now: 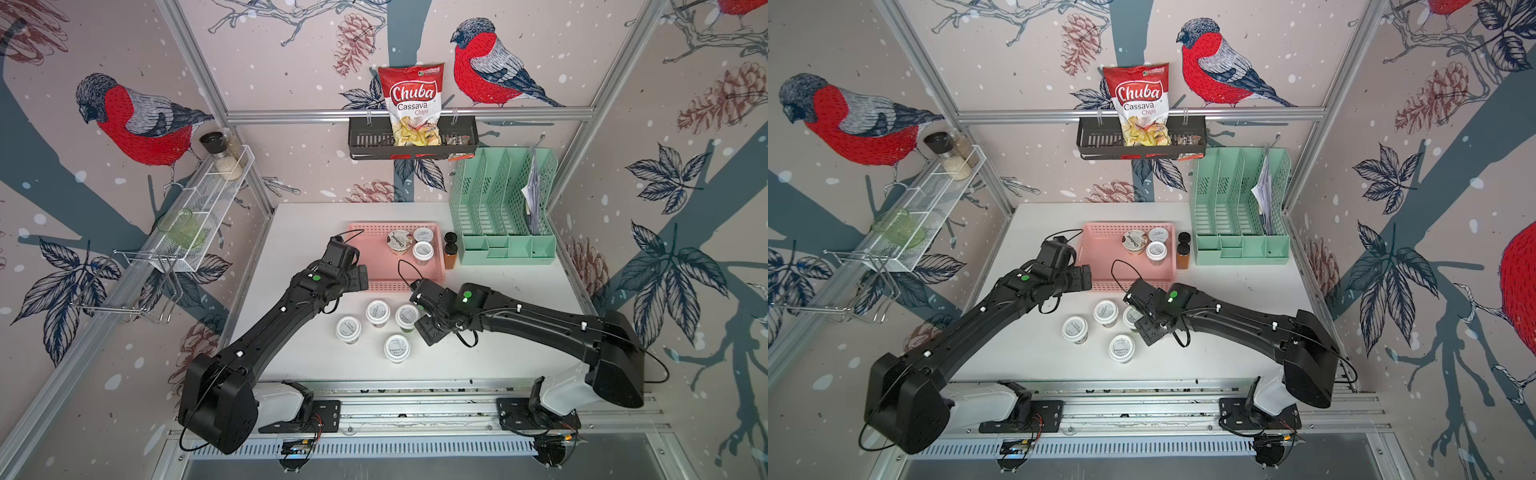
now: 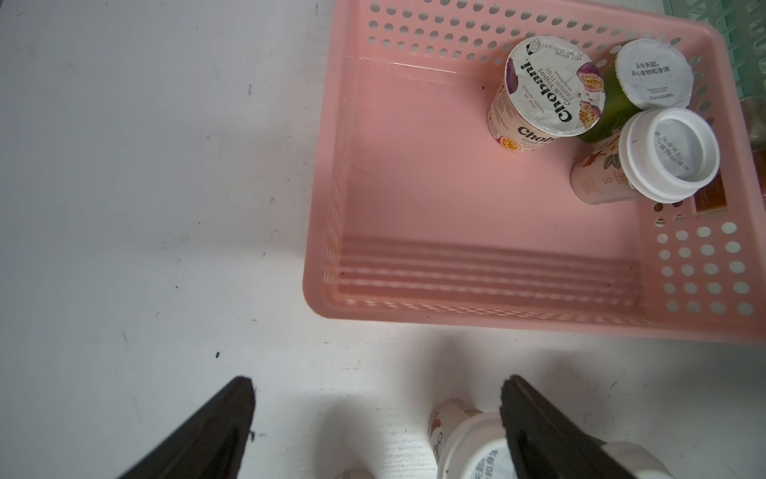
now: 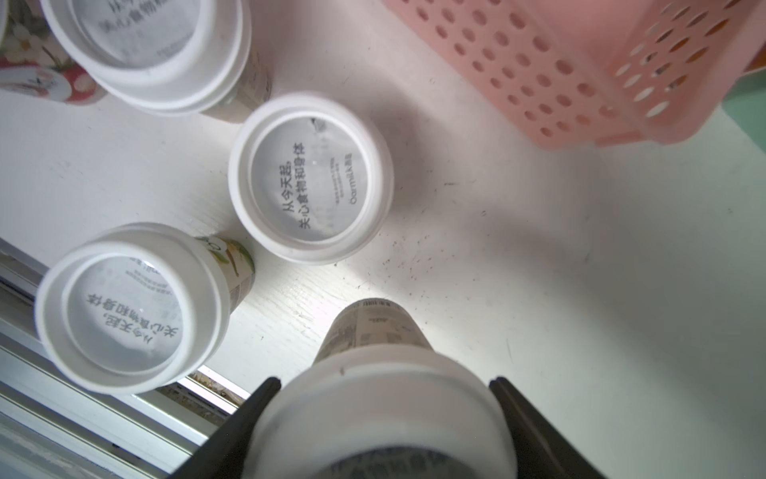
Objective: Put the yogurt in the basket
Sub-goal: Pick up the yogurt from the center of the board, then place the yogurt in the basket.
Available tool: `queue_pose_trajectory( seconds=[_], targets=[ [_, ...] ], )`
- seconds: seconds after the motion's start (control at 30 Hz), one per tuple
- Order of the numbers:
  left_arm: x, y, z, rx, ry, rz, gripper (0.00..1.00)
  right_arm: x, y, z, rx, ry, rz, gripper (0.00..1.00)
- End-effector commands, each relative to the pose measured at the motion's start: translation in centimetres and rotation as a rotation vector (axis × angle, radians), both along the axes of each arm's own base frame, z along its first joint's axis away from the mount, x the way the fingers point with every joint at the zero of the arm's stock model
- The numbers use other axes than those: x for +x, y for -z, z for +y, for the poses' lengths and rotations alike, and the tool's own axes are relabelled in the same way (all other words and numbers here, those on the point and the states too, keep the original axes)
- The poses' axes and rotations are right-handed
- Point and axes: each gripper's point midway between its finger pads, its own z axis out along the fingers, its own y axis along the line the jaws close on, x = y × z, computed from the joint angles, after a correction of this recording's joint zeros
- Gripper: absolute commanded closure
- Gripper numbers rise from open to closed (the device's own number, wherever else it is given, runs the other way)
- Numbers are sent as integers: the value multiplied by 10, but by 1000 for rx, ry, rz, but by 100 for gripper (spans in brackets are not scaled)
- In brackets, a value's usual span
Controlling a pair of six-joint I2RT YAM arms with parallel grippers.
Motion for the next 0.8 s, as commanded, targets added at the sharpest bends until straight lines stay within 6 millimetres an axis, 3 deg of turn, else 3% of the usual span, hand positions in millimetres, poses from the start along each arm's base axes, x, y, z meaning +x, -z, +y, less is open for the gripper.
queue_pose_trajectory(
  seconds=[0.0, 0.03, 0.17, 0.5, 0.63, 0.77],
  targets=[
    [13, -6, 2, -12, 1, -40, 4, 11, -16, -9, -59, -16, -11, 21],
    [20, -17, 2, -33, -5, -64, 4, 18, -21, -8, -59, -14, -16, 21],
    [30, -22, 7, -64, -15, -78, 4, 47, -39, 2, -65, -4, -42, 21],
    [41, -15, 13, -85, -18, -61, 4, 143, -63, 44, -3, 58, -90, 21],
    [44, -8, 14, -96, -13, -41, 4, 182, -64, 55, 30, 99, -100, 21],
    [44, -3, 15, -101, -10, -25, 4, 203, -58, 54, 46, 137, -95, 21]
  ],
)
